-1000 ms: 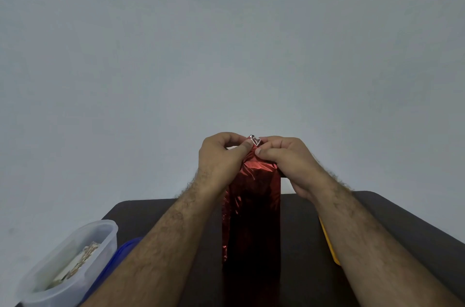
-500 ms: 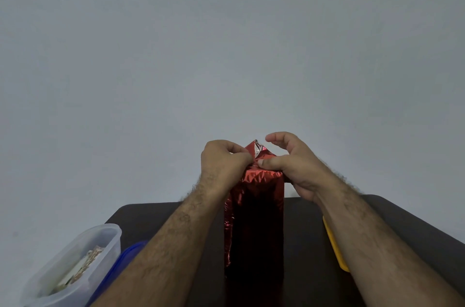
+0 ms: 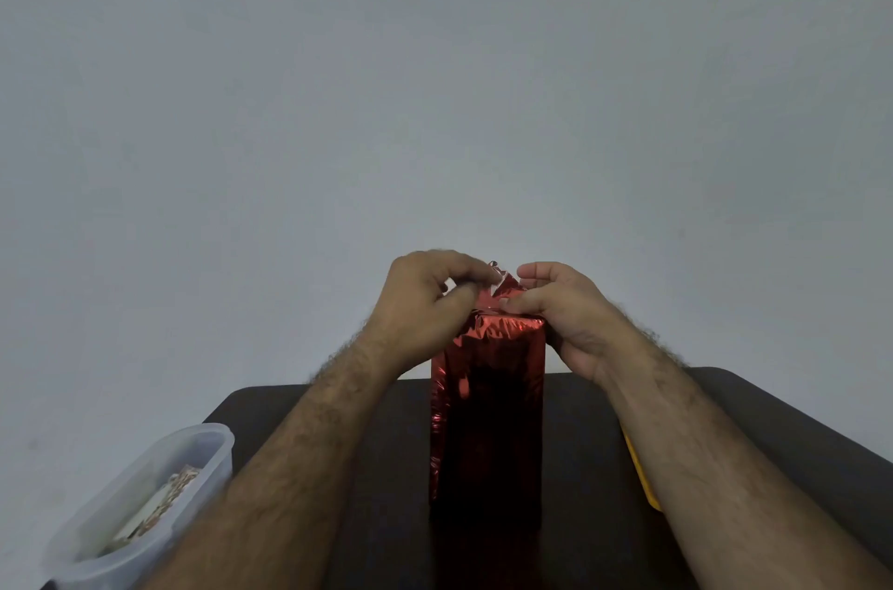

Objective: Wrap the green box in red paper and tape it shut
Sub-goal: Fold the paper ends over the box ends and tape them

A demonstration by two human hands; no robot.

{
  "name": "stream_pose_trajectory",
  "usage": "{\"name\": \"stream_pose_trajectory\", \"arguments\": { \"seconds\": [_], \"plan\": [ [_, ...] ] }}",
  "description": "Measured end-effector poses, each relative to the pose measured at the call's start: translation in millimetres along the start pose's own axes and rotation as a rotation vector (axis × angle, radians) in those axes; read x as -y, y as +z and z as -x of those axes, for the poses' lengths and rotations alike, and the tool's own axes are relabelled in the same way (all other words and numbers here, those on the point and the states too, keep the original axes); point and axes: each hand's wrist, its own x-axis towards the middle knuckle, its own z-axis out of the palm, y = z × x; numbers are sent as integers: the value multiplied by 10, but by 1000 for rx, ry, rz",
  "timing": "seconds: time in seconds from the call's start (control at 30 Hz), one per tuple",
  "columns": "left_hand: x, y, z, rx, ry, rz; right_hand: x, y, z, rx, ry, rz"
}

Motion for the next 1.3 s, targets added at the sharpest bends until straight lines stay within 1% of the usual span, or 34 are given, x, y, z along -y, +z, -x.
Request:
{"name": "stream_pose_trajectory", "arguments": {
  "seconds": [0.07, 0.13, 0.23, 0.37, 0.47, 0.57, 0.63, 0.8, 0.87, 0.93, 1.0, 1.07, 1.13, 1.3],
  "plan": [
    [-3, -9, 5, 100, 56, -86, -10, 8, -8, 4, -4, -2],
    [18, 3, 11, 137, 80, -156, -14, 11, -8, -3, -2, -3],
    [46, 0, 26, 113, 82, -130, -23, -1, -17, 3, 7, -32],
    [101, 7, 65, 122, 114, -79, -45, -16, -36, 5, 17, -40],
    [152, 50, 105, 63, 132, -38, -65, -22, -41, 28, 10, -72],
    [214, 136, 123, 12, 195, -57, -61, -39, -7, 77, -4, -100],
    [239, 187, 121, -9, 217, -65, -43, -60, 16, 78, -9, -89],
    [273, 214, 135, -65, 185, -24, 20, -181, 62, 26, 29, -55],
    [273, 212, 139, -73, 168, -6, 63, -225, 95, -53, -42, 94],
    [275, 223, 141, -77, 146, 12, 107, -254, 147, -190, -146, 260],
    [278, 225, 144, -67, 130, 10, 136, -265, 215, -266, -194, 252],
    [267, 214, 136, -59, 105, 22, 135, -285, 305, -299, -189, 240],
    [249, 194, 134, -63, 76, 51, 92, -337, 415, -323, -168, 289],
    [235, 204, 168, -72, 61, 75, -36, -434, 700, -301, -106, 377]
  ]
}}
